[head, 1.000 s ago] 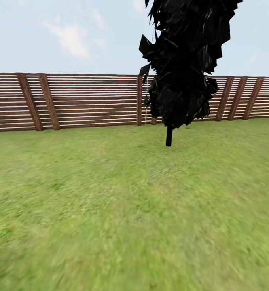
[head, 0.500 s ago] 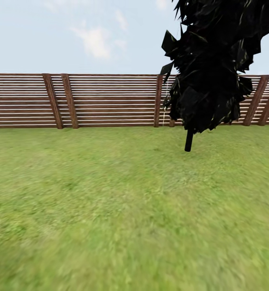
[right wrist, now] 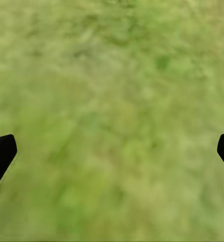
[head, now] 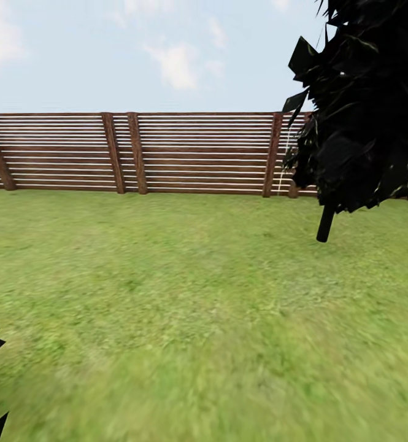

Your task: Pick up the pesticide atomizer in the garden and spray insectifuge to fully cover both potted plants in the garden.

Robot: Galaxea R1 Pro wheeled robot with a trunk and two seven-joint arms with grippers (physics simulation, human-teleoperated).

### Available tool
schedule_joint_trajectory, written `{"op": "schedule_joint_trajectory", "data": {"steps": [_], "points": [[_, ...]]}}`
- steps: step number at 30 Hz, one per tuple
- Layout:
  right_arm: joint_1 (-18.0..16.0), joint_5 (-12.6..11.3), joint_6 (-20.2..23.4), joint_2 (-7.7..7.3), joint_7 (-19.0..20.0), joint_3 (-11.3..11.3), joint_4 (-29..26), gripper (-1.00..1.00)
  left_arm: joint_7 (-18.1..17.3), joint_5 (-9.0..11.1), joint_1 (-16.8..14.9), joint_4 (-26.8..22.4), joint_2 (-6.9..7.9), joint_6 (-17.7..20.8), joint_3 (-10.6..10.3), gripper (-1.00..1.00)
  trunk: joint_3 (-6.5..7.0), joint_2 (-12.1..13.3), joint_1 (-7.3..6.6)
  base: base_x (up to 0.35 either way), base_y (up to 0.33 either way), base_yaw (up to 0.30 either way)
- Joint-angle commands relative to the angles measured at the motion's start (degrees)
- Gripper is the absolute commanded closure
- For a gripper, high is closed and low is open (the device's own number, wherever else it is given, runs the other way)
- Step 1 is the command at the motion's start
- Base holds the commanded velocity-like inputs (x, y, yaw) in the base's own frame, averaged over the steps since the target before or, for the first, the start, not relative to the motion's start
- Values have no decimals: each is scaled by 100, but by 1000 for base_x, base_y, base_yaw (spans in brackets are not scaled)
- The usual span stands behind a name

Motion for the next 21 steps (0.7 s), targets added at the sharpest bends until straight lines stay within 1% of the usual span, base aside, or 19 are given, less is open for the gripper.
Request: {"op": "schedule_joint_trajectory", "data": {"steps": [1, 21], "points": [[-1, 1, -17, 0, -2, -6, 1, -100, 10, -10, -5, 7, -1, -20, 6, -100, -5, -2, 3, 337, 97, 268], [-1, 1, -15, 0, -2, -6, 1, -100, 7, -14, -6, 7, -1, -20, 5, -100, -5, -2, 3, 337, 97, 268]]}}
